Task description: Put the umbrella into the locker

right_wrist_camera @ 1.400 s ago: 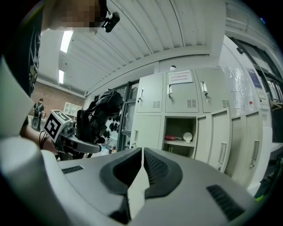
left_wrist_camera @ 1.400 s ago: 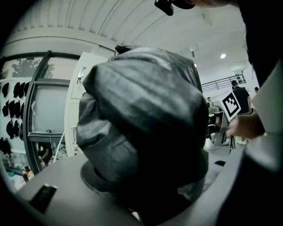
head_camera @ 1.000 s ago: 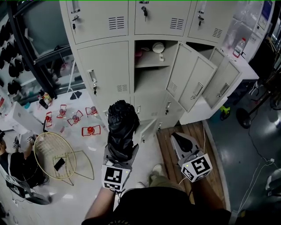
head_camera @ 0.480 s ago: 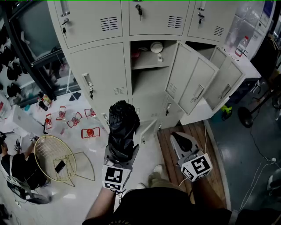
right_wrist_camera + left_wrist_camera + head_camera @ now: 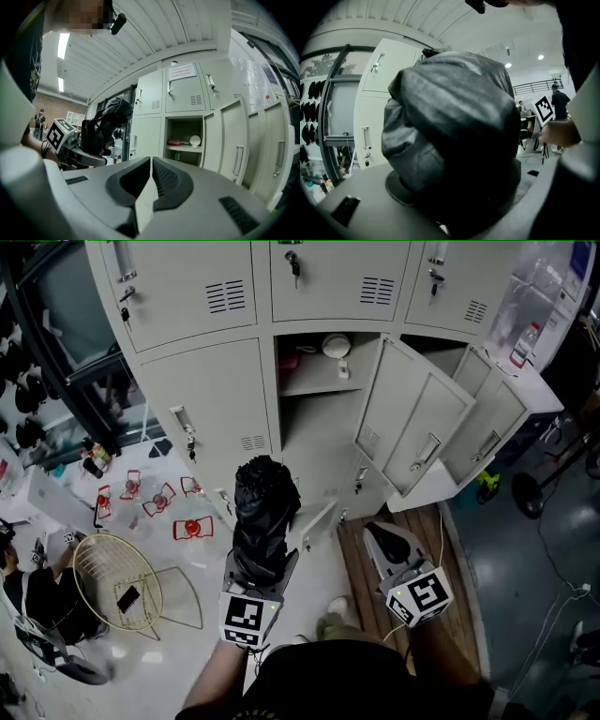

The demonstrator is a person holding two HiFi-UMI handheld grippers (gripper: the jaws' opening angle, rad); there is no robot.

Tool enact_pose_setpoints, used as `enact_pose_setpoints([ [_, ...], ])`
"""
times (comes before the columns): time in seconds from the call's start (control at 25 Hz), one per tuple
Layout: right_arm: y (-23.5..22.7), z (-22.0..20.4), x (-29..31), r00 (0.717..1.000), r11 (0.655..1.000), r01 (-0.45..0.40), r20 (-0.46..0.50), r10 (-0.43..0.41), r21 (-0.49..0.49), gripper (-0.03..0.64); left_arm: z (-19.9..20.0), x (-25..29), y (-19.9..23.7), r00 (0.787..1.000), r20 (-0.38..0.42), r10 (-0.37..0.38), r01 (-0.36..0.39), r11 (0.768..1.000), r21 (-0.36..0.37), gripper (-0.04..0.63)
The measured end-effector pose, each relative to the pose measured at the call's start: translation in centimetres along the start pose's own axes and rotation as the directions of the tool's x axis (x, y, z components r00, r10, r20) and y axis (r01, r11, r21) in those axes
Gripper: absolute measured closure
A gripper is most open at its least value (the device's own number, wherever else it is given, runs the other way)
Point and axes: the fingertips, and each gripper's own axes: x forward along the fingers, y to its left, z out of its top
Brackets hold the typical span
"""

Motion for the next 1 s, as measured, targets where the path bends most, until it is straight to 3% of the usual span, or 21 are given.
enact_pose_setpoints([
  [0.8, -5.7, -0.9, 2.8, 1.000, 1.000, 0.005, -0.014, -0.005, 0.020, 0.584, -0.1, 6.5, 0.1, 0.998, -0.045, -0.034, 0.033, 0.999, -0.012, 0.305],
  [1.0, -7.2, -0.8, 3.6, 1.000, 0.999, 0.008, 0.020, -0.009, 0.045, 0.584, -0.2, 8.3, 0.2, 0.997, -0.062, -0.038, 0.038, 0.999, -0.008, 0.304],
])
